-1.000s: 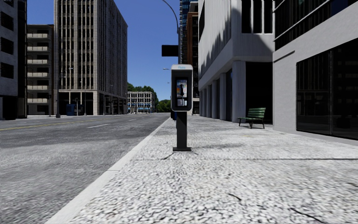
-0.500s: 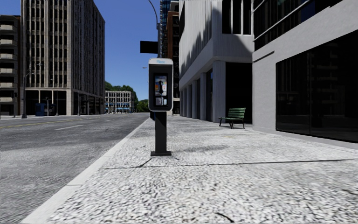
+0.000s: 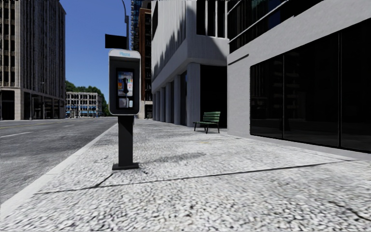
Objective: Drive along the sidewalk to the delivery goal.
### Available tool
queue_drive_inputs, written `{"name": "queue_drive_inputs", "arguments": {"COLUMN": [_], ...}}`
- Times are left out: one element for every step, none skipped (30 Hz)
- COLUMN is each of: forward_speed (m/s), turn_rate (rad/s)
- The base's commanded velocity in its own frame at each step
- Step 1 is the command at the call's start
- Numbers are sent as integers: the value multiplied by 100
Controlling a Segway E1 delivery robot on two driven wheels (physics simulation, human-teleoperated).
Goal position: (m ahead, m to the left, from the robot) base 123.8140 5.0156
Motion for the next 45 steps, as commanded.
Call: {"name": "queue_drive_inputs", "arguments": {"forward_speed": [80, 80, 80, 81, 81, 81, 82, 83, 85, 85, 100, 119, 125, 125, 128, 134, 149, 149, 200, 200, 200, 200, 200, 200, 200, 200, 200, 200, 200, 200, 200, 200, 200, 200, 200, 200, 200, 200, 200, 200, 200, 200, 200, 200, 200], "turn_rate": [-48, -48, -48, -48, -48, -48, -48, -48, -48, -48, -48, -48, -48, -48, -48, -47, -39, -39, -23, -2, 0, 0, 0, 0, 0, 0, 0, 0, 0, 0, 0, 0, 0, 0, 12, 23, 23, 37, 45, 50, 50, 51, 52, 52, 52]}}
